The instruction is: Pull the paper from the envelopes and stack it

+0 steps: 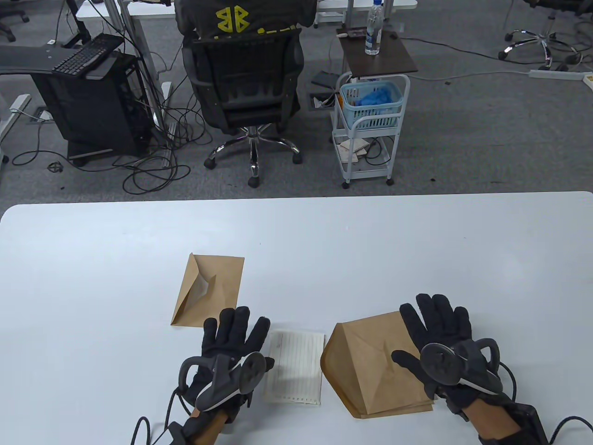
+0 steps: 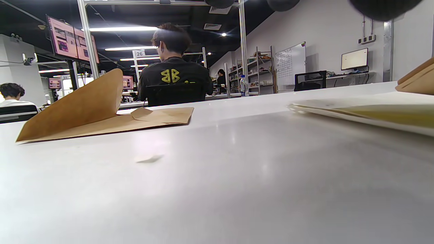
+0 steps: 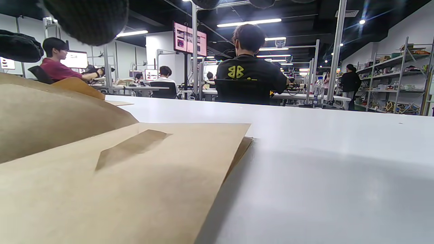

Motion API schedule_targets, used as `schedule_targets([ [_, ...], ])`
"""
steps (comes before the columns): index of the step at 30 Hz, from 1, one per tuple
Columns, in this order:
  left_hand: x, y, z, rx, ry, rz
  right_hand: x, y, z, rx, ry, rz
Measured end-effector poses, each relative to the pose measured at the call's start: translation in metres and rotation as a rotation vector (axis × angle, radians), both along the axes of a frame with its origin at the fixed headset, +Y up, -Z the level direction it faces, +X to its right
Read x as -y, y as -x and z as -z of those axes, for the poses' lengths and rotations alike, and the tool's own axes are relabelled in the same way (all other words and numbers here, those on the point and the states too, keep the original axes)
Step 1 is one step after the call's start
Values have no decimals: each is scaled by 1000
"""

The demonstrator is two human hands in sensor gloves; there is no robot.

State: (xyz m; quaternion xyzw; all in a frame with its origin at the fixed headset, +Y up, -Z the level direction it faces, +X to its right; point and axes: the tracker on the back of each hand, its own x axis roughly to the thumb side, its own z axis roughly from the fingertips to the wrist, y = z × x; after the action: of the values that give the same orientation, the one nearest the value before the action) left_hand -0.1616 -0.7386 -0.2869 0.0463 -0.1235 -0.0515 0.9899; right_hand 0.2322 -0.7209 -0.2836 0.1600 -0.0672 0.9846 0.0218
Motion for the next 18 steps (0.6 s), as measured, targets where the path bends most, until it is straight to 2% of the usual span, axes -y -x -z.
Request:
schedule_targets([
  [10, -3, 6, 6, -37, 3, -16, 1, 0, 0, 9, 7, 9],
  [18, -25, 42, 40, -186, 25, -89, 1, 2, -1, 8, 16, 9],
])
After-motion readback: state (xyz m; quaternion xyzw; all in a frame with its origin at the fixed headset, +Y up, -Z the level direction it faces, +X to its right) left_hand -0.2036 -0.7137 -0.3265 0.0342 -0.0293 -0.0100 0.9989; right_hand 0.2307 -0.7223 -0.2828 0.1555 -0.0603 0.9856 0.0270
